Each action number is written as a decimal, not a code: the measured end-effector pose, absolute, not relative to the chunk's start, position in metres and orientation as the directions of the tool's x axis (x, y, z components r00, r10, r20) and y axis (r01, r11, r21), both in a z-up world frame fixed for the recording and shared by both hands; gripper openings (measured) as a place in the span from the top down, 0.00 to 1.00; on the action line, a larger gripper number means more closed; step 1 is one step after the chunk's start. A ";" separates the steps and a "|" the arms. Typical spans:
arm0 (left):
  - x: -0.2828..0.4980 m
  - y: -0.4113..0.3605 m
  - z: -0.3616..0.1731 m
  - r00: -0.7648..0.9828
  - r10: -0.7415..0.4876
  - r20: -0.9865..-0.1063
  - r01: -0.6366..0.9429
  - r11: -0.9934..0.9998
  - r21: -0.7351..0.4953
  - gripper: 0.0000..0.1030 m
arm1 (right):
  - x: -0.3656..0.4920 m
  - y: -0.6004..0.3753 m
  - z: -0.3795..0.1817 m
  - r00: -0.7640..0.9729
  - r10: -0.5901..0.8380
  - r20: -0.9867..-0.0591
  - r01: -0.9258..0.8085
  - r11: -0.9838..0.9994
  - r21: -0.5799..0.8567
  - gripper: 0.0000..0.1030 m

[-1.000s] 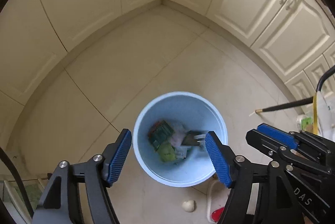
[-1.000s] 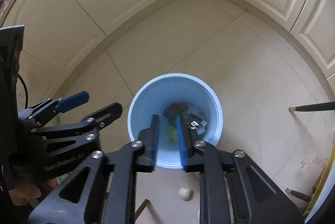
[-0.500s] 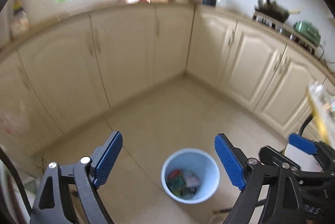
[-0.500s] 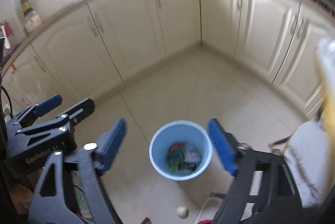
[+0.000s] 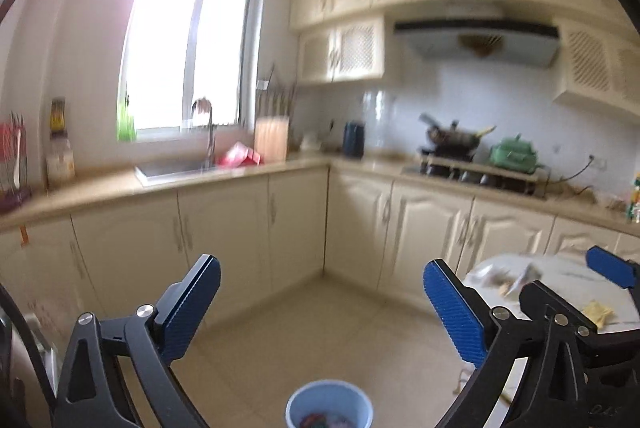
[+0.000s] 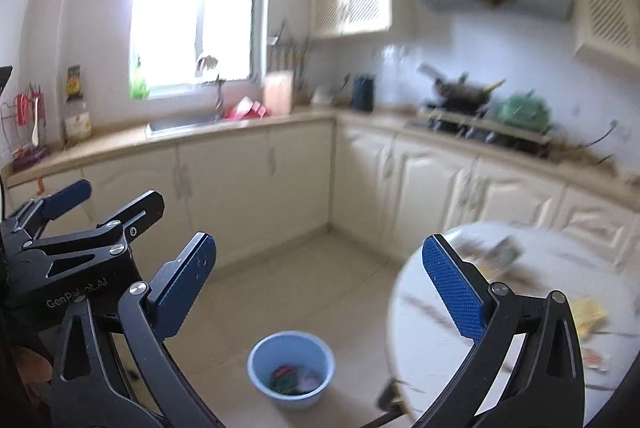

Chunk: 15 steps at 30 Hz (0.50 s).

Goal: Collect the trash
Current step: 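Move both tools back toward the table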

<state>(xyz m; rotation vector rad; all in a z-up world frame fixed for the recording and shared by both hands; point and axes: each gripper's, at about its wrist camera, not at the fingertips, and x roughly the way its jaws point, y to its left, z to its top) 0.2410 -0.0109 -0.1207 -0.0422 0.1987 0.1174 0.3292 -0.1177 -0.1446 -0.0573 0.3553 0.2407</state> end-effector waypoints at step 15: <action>0.058 -0.098 -0.180 0.998 -0.068 -0.019 0.069 0.995 0.072 0.01 | 0.187 -0.232 -0.082 0.985 -0.037 -0.170 0.038 0.999 0.002 0.00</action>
